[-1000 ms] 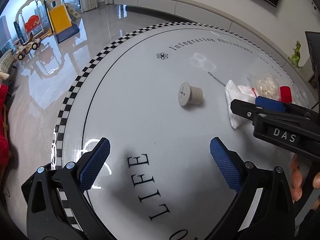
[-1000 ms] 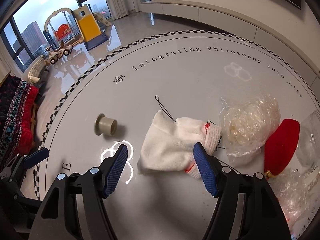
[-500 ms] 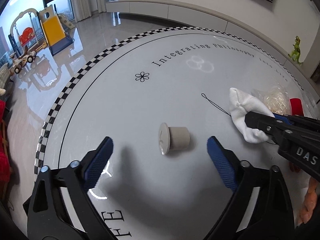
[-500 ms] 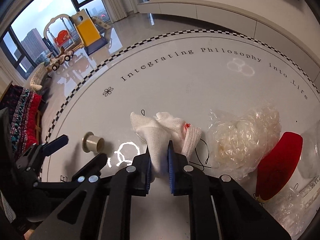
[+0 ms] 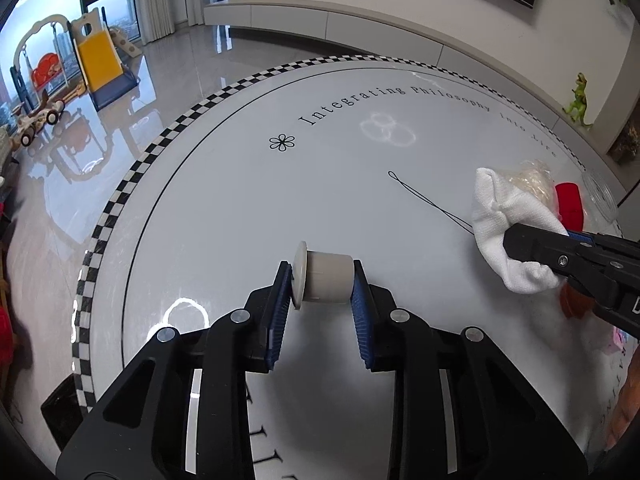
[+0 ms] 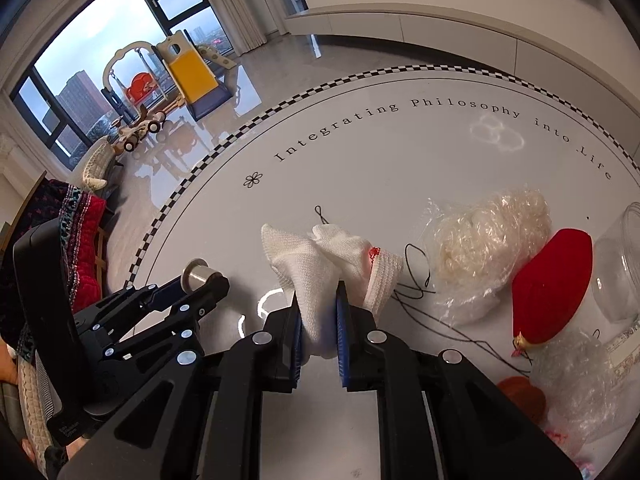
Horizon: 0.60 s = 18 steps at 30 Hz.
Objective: Collect trash
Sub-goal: 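Grasp the white sock with the right gripper while the left gripper grasps the beige spool, then carry the sock and spool over the bin and release both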
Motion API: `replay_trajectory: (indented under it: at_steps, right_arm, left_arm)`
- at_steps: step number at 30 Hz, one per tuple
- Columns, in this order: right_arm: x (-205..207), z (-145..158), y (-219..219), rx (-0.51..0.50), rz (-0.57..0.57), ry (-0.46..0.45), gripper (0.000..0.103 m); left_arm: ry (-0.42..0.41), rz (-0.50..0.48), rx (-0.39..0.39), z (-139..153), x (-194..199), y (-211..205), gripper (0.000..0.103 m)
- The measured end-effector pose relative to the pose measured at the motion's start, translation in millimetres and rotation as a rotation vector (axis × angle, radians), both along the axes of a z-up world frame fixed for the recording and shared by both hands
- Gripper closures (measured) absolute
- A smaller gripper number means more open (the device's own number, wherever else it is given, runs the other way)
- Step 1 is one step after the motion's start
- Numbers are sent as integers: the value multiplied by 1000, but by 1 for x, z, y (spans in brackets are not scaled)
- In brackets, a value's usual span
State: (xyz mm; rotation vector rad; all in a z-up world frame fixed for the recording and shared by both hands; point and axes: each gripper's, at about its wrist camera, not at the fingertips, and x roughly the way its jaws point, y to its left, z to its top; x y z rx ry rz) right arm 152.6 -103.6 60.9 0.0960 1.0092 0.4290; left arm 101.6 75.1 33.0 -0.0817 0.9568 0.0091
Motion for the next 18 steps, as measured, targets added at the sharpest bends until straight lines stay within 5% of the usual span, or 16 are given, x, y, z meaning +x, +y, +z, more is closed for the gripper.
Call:
replay_trajectory:
  at_steps: [18]
  right_arm:
    - [-123,25,59,41,113,3,88]
  left_arm:
    - [-62,47,12,37,-144,41,74]
